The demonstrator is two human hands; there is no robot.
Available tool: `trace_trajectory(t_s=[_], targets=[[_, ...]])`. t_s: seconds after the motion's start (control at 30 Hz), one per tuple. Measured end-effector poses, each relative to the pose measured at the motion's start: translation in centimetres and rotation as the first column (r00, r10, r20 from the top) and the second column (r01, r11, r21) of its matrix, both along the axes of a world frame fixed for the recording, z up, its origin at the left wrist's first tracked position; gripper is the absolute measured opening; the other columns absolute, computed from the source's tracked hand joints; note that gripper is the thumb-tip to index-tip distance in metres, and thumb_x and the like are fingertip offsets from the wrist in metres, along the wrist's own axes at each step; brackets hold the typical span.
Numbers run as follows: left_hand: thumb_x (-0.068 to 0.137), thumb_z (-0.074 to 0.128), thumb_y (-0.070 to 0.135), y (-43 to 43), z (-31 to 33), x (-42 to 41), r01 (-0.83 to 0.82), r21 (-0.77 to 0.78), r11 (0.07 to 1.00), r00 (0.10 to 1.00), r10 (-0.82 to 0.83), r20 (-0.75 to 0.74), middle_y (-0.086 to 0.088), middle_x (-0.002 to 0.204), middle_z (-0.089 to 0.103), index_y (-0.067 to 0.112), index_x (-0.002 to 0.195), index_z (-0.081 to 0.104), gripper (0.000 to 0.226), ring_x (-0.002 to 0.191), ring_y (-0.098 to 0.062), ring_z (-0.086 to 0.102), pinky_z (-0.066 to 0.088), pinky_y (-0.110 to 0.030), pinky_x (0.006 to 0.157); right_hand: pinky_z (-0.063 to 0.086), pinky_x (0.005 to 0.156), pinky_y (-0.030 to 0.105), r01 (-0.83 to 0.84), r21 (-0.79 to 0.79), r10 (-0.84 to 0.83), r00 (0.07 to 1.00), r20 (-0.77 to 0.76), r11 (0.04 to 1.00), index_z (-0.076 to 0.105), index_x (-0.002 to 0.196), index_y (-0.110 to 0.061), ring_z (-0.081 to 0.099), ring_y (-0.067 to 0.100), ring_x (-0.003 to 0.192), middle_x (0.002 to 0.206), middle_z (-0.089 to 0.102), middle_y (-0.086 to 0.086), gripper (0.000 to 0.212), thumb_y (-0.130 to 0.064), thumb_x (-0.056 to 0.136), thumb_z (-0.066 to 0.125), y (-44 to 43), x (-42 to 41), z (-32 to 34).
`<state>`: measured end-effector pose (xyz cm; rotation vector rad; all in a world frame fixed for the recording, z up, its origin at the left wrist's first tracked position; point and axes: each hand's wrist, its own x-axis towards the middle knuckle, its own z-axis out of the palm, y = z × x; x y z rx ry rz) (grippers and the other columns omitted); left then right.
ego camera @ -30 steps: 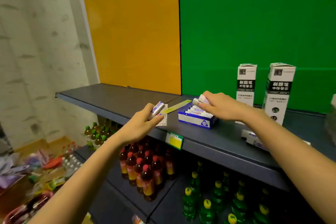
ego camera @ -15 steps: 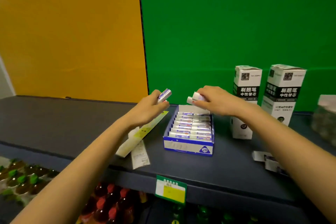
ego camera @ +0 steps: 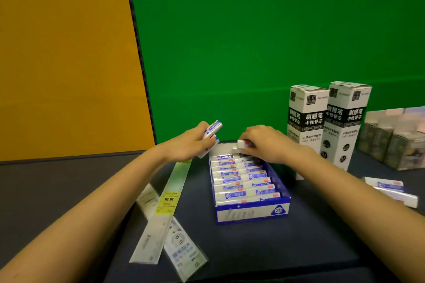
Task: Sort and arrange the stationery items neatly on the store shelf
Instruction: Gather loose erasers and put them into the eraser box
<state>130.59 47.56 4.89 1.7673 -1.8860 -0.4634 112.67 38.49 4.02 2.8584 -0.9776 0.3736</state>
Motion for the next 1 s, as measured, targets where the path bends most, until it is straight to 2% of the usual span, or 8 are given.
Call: trace_trajectory(t_s=[0.13, 0.3, 0.5, 0.6, 0.73, 0.9, 1.0], targets=[[0.096, 0.041, 0.025, -1.0, -0.1, 0.1, 0.051, -0.010, 0.999, 0.998, -0.050, 0.033, -0.004, 0.080, 0.044, 0.001, 0.110, 0.037, 0.028, 0.072, -0.018, 0.040, 0.037, -0.030, 0.064, 0.046, 0.081, 0.037, 0.028, -0.005, -0.028, 0.999, -0.018, 1.000, 0.062, 0.107, -0.011, 0.056, 0.027, 0.102, 0.109, 0.060, 0.008, 0.029, -0.032, 0.088, 0.054, -0.1, 0.1, -0.4], [0.097, 0.040, 0.023, -1.9, -0.3, 0.0, 0.079, -0.049, 0.996, 0.994, -0.075, 0.083, 0.002, 0.072, 0.040, 0.009, 0.097, 0.034, 0.015, 0.062, -0.012, 0.034, 0.031, -0.025, 0.056, 0.048, 0.082, 0.039, 0.026, 0.020, -0.026, 1.000, -0.017, 0.999, 0.065, 0.107, -0.014, 0.058, 0.029, 0.100, 0.108, 0.064, 0.010, 0.025, -0.026, 0.087, 0.054, -0.3, 0.6, -0.6], [0.096, 0.039, 0.018, -2.8, -0.6, 0.5, 0.082, -0.020, 0.996, 0.987, -0.078, 0.137, 0.000, 0.072, 0.039, 0.011, 0.097, 0.032, 0.010, 0.061, -0.013, 0.033, 0.031, -0.026, 0.055, 0.050, 0.082, 0.039, 0.014, 0.039, -0.015, 0.999, 0.031, 0.999, 0.061, 0.112, -0.016, 0.059, 0.028, 0.100, 0.110, 0.066, 0.009, 0.028, -0.027, 0.087, 0.057, -0.7, 0.1, -0.7], [0.095, 0.040, 0.018, -3.2, -0.8, 0.4, 0.103, -0.002, 0.995, 0.973, -0.101, 0.208, 0.001, 0.073, 0.040, 0.012, 0.095, 0.032, 0.010, 0.065, -0.014, 0.036, 0.033, -0.030, 0.061, 0.050, 0.083, 0.040, 0.001, 0.050, -0.003, 0.999, 0.044, 0.999, 0.061, 0.115, -0.016, 0.060, 0.028, 0.100, 0.110, 0.066, 0.008, 0.030, -0.027, 0.087, 0.058, -0.9, 0.1, -0.8], [0.096, 0.038, 0.021, -3.8, -1.0, 0.1, 0.103, -0.017, 0.995, 0.930, -0.090, 0.357, -0.004, 0.084, 0.041, 0.012, 0.096, 0.032, 0.011, 0.075, -0.019, 0.037, 0.032, -0.031, 0.071, 0.051, 0.079, 0.042, -0.007, 0.067, 0.002, 0.997, 0.075, 0.998, 0.064, 0.107, -0.015, 0.061, 0.027, 0.092, 0.103, 0.068, 0.009, 0.026, -0.029, 0.086, 0.058, -1.1, 0.0, -1.0], [0.096, 0.039, 0.020, -4.3, -0.7, -0.9, 0.130, -0.060, 0.990, 0.930, -0.101, 0.354, -0.006, 0.088, 0.042, 0.006, 0.103, 0.038, 0.016, 0.080, -0.020, 0.037, 0.029, -0.029, 0.069, 0.050, 0.075, 0.038, -0.016, 0.091, 0.007, 0.995, 0.099, 0.996, 0.064, 0.105, -0.016, 0.061, 0.026, 0.088, 0.099, 0.068, 0.008, 0.024, -0.030, 0.085, 0.059, -1.2, 0.0, -1.0], [0.095, 0.042, 0.020, -4.4, -1.1, -1.4, 0.137, -0.028, 0.990, 0.935, -0.120, 0.334, -0.002, 0.086, 0.043, 0.011, 0.099, 0.036, 0.011, 0.081, -0.018, 0.038, 0.025, -0.025, 0.063, 0.048, 0.072, 0.036, -0.019, 0.096, 0.009, 0.995, 0.102, 0.995, 0.064, 0.104, -0.017, 0.060, 0.026, 0.087, 0.097, 0.068, 0.009, 0.022, -0.028, 0.085, 0.060, -1.2, 0.0, -1.0]])
